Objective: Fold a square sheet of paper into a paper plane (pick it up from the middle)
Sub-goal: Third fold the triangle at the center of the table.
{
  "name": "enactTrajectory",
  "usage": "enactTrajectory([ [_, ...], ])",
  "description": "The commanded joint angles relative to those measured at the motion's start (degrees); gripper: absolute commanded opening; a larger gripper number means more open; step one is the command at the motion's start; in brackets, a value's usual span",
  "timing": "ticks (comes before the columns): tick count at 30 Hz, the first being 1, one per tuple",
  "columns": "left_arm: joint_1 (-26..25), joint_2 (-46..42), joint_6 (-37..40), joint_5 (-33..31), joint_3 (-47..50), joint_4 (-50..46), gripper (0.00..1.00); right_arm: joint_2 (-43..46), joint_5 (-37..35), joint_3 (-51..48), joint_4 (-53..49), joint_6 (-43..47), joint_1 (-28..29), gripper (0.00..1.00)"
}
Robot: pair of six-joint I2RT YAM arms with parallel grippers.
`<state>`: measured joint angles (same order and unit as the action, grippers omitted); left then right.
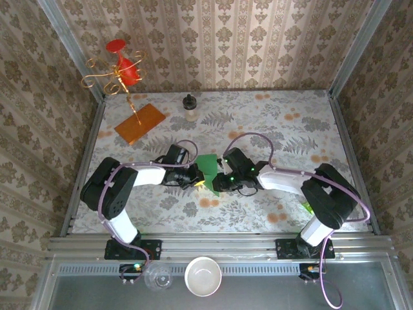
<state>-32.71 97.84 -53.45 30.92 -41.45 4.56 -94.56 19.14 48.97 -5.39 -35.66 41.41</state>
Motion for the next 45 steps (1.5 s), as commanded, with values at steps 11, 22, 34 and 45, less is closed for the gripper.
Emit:
enactTrajectory([
  [11, 0.21, -3.01, 3.22, -1.33, -3.9, -8.16, 0.11, -7.69, -0.79, 4.35, -1.34, -2.14, -0.63, 0.17],
  [22, -0.6, -1.54, 1.18, -5.23, -9.99, -14.33, 0.18, -8.26, 0.46, 3.91, 0.36, -2.22, -0.63, 0.17],
  [34, -0.52, 0.33, -1.72, -10.47, -9.65, -16.33, 0.18, -8.64, -0.12, 3.74, 0.72, -3.34, -0.63, 0.17],
  [45, 0.63, 0.07, -2.62, -11.58, -4.84, -12.8, 0.18, -10.02, -1.46, 2.67, -1.24, -4.41, -0.63, 0.18],
])
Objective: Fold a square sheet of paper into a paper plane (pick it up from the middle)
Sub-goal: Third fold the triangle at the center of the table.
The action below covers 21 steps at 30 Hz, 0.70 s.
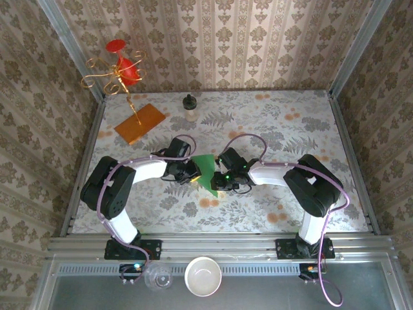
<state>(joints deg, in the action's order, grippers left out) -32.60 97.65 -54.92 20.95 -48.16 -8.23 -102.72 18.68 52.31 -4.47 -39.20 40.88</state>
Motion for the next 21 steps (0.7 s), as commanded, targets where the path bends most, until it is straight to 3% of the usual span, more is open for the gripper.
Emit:
enactTrajectory([
  [1, 0.52, 0.2, -1.2, -1.61, 2.37, 0.51, 0.18, -1.96, -1.19, -0.8, -2.29, -1.05, -0.15, 0.17],
  [13, 1.92, -0.18, -1.18, -0.13, 8.6, 7.52, 0.17, 4.12, 2.78, 1.72, 0.54, -0.72, -0.31, 0.19],
  [21, 2.01, 1.04, -1.16, -0.73, 8.88, 7.14, 0.13, -2.82, 7.13, 5.06, 1.31, 0.33, 0.44, 0.13],
])
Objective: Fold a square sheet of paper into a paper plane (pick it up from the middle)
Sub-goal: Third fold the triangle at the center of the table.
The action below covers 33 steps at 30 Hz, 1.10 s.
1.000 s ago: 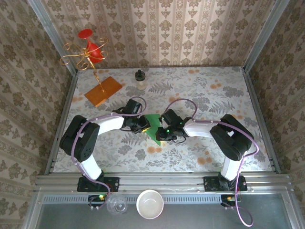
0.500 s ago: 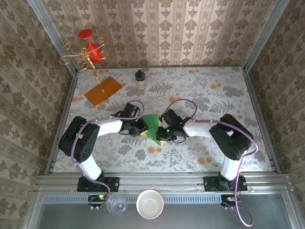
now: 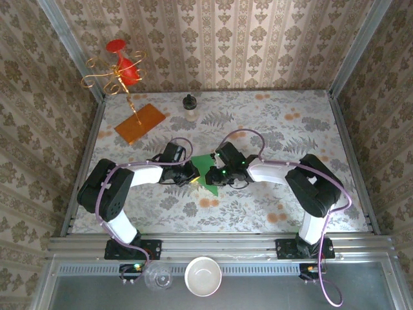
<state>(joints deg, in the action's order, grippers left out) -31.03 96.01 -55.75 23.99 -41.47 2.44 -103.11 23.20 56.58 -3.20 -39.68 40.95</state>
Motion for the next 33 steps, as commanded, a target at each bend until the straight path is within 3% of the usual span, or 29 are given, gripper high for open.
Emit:
enactTrajectory([
  [1, 0.44, 2.93, -0.46, -3.86, 2.26, -3.58, 0.13, -3.0, 3.13, 1.18, -0.25, 1.19, 0.39, 0.12],
  [9, 1.03, 3.66, -0.86, -4.96, 3.89, -3.76, 0.12, -5.02, 4.75, -0.39, -1.57, 3.69, 0.27, 0.09],
  [22, 2.45, 4.72, 0.29, -3.39, 5.79, -1.59, 0.11, 7.79, 6.76, -20.44, 7.92, 1.99, -1.79, 0.1],
  [28, 2.32, 4.54, 0.55, -2.54, 4.99, -1.34, 0.11, 17.32, -1.48, -17.64, 6.65, 0.32, -2.19, 0.13],
  [33, 2.27, 4.21, 0.38, -2.35, 4.74, -1.28, 0.11, 9.0, -2.07, -10.87, 7.63, -1.66, -1.95, 0.1],
])
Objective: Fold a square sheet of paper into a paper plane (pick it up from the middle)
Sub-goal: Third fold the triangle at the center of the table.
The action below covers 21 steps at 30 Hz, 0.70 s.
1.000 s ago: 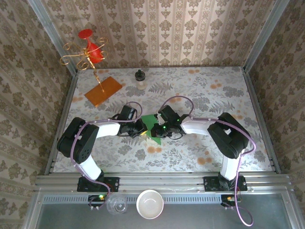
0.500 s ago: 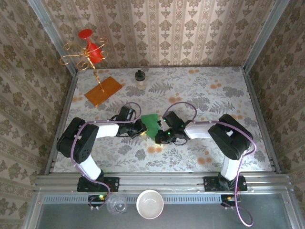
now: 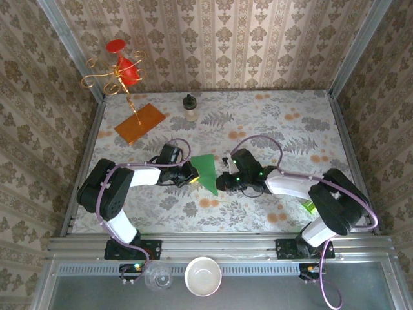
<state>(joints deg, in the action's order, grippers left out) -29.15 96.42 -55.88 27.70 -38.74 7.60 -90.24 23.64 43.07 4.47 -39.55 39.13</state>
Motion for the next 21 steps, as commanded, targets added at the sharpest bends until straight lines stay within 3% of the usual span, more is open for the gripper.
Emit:
enactTrajectory([
  [1, 0.39, 3.56, 0.51, -5.95, 2.0, -6.3, 0.11, -5.53, -2.5, 3.5, 0.53, -1.93, -0.03, 0.09],
  [11, -0.78, -1.43, 3.56, -3.71, -2.77, -9.38, 0.12, -13.42, -2.6, 7.33, -3.51, -0.84, 0.42, 0.08],
  [21, -7.61, -2.73, 3.71, -5.73, -6.71, -11.64, 0.13, -16.05, -4.02, 7.73, -6.43, -1.83, 0.5, 0.07],
])
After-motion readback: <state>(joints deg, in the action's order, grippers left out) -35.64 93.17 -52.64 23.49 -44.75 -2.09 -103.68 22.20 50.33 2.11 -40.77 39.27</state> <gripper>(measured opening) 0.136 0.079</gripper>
